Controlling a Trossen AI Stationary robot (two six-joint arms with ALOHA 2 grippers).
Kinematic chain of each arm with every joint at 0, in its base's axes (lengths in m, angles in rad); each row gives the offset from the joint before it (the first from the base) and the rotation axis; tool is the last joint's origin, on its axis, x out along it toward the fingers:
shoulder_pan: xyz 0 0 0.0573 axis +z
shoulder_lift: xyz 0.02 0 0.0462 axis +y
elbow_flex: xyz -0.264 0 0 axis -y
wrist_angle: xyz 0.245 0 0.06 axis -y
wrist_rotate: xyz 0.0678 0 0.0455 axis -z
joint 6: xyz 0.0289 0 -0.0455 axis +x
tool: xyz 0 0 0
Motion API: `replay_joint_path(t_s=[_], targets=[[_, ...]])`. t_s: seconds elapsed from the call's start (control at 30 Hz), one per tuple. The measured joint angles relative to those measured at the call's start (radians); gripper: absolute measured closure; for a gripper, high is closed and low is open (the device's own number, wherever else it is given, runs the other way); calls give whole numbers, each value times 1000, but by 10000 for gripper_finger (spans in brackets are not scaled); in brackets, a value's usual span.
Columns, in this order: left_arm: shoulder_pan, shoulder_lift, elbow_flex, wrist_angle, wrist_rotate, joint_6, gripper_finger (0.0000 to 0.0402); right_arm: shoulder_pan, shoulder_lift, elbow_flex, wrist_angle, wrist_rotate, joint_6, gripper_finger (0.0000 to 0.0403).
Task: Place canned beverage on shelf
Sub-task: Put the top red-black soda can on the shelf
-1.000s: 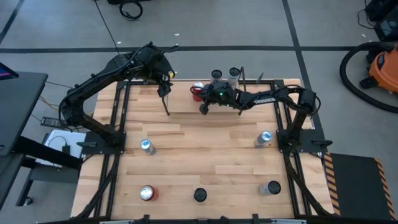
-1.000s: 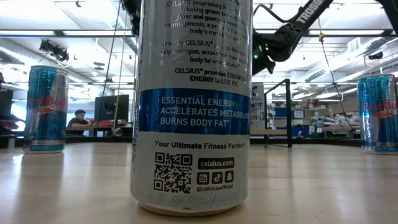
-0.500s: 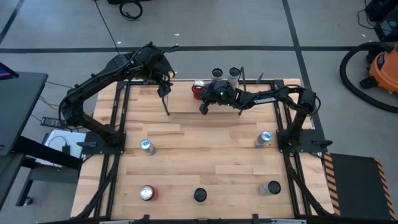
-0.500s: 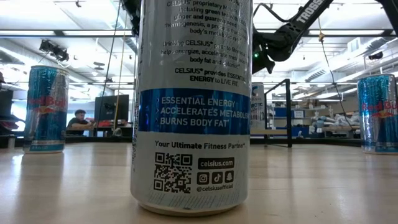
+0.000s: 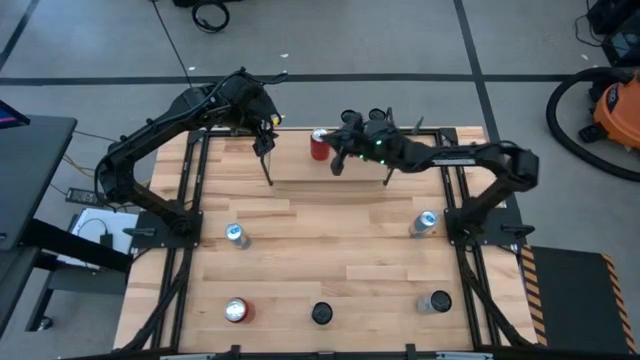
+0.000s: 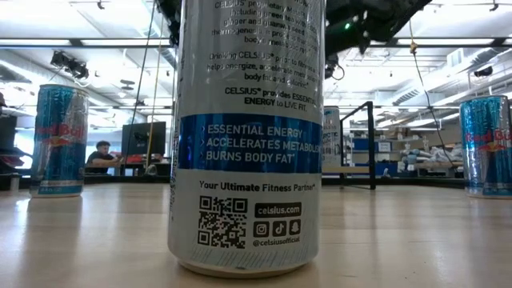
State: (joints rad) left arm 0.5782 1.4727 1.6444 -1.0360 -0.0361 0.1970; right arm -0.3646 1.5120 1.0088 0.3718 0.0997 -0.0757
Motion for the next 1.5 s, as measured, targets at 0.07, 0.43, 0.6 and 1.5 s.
replay_joint_path(t_s=[0.07,0.43,0.6,1.5], targets=[[0,0,0,1,0,0,111,-21,-46,0,-20,30,-15,395],[-48,1,0,59,170,-38,111,-130,-167,1,-202,38,-3,395],[-112,60,0,128,172,-37,111,-142,-177,1,-215,21,-5,395],[-116,406,0,238,322,159,111,-181,-187,0,-318,-24,-14,393]])
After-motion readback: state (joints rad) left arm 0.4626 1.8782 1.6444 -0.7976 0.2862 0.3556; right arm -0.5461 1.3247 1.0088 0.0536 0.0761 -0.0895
